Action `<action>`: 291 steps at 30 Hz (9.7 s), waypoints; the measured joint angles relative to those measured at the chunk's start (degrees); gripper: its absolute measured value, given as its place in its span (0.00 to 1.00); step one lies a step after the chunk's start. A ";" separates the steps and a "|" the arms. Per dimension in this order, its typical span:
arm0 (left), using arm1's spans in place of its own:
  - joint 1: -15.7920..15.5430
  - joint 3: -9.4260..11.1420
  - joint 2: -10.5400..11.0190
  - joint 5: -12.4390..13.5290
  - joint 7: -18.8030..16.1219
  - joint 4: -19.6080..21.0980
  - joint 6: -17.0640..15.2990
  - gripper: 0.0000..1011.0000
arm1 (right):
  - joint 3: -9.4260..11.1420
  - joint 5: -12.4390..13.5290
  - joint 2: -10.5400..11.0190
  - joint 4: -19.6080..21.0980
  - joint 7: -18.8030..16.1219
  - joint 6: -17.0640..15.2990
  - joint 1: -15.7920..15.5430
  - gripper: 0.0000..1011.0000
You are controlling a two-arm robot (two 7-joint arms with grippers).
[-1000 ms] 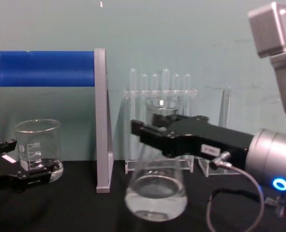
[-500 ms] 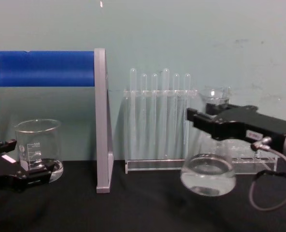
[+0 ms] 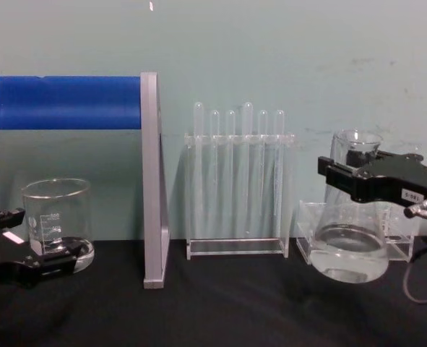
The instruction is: Grasp the erlenmeyer flask with one hand, shake it three times, then place it back.
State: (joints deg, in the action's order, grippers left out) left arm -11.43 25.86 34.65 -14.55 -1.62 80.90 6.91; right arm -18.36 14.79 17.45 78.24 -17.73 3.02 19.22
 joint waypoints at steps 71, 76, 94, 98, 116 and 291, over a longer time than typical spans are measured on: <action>0.00 0.00 0.00 0.00 0.00 0.00 0.00 0.99 | -10.91 5.24 -0.61 5.27 -9.47 -0.65 -0.28 0.45; 0.00 0.00 0.00 0.00 0.00 0.00 0.00 0.99 | -9.19 4.62 -0.67 4.20 -7.40 -0.51 -0.05 0.45; 0.00 0.00 0.00 0.00 0.00 0.00 0.00 0.99 | -2.58 1.26 -0.56 1.50 -1.29 -0.51 -0.01 0.45; 0.00 0.00 0.00 0.00 0.00 0.00 0.00 0.99 | -1.55 0.69 -0.57 1.33 -0.55 -0.59 -0.16 0.45; 0.00 0.00 0.00 0.00 0.00 0.00 0.00 0.99 | 1.55 -1.68 -1.30 1.17 0.32 -1.40 -0.89 0.45; 0.00 0.00 0.00 0.00 0.00 0.00 0.00 0.99 | -5.04 2.53 1.24 6.39 -5.48 -6.25 -9.30 0.99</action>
State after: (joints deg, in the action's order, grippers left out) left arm -11.43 25.86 34.65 -14.55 -1.62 80.90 6.91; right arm -23.40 17.32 18.69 84.63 -23.22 -3.23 9.92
